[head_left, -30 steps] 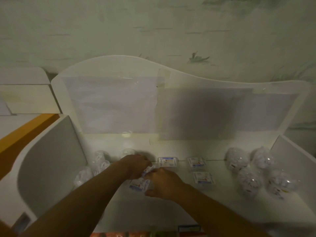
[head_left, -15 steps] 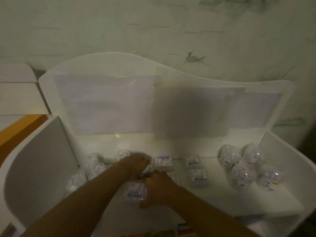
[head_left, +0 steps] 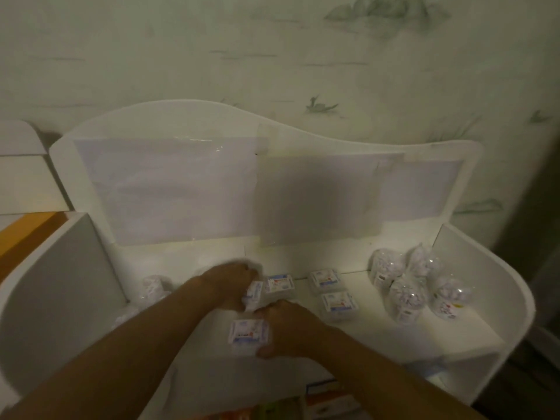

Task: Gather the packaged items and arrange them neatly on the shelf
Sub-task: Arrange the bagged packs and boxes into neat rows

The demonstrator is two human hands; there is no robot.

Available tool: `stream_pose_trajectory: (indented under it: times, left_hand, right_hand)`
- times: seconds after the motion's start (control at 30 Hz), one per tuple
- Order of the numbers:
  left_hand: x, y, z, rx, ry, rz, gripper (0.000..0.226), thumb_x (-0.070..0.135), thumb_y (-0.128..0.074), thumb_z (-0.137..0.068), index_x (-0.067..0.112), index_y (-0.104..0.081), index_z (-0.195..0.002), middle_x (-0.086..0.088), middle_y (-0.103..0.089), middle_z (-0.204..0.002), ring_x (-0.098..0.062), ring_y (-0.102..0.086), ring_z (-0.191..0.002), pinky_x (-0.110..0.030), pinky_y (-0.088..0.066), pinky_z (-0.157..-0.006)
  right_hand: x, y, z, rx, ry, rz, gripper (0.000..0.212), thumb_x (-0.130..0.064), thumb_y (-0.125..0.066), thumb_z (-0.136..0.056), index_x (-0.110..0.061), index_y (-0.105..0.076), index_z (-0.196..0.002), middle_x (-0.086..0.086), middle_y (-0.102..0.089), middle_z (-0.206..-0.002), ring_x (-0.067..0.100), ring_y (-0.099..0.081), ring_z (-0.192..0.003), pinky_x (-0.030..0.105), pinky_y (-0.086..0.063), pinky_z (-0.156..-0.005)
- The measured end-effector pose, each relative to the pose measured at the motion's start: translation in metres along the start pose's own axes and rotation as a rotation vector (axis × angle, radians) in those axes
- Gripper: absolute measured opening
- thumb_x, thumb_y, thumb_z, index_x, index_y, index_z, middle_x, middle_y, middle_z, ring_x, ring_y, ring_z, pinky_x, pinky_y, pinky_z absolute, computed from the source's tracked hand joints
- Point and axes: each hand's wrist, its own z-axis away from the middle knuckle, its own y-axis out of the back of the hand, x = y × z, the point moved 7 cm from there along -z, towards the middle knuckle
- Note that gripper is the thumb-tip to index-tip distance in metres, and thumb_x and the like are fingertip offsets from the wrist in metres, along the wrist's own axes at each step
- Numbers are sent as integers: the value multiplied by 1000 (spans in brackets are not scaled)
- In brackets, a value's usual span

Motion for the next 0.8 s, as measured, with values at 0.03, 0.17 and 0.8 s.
stream_pose_trajectory:
  times: [0.03,0.17,0.8]
  left_hand:
    - [0,5,2,-1,1,-4,66,33,-71,-80,17,-42,-136,-6,-50,-136,-21,-48,-123,-30,-36,-104]
    - [1,18,10,-8,36,55,69,41,-73,-75,24,-43,-135,-1,-53,-130,-19,-51,-117,-30,-41,-99]
    - [114,-13,30,-166,87,166,72,51,-71,-76,30,-40,-137,3,-51,-133,-20,-52,-117,-35,-42,-95]
  right_hand:
    - [4,5,6,3,-4,-15,69,-40,-75,-79,-14,-49,-138,10,-57,-132,27,-55,-118,36,-46,-98]
    - [28,28,34,1,-16,-17,68,-40,-73,-81,-17,-48,-140,7,-53,-138,25,-50,-125,39,-41,-105]
    - [153,24,96,-85,-125,-29,72,-36,-74,-80,-24,-43,-144,5,-47,-141,22,-48,-124,32,-42,-104]
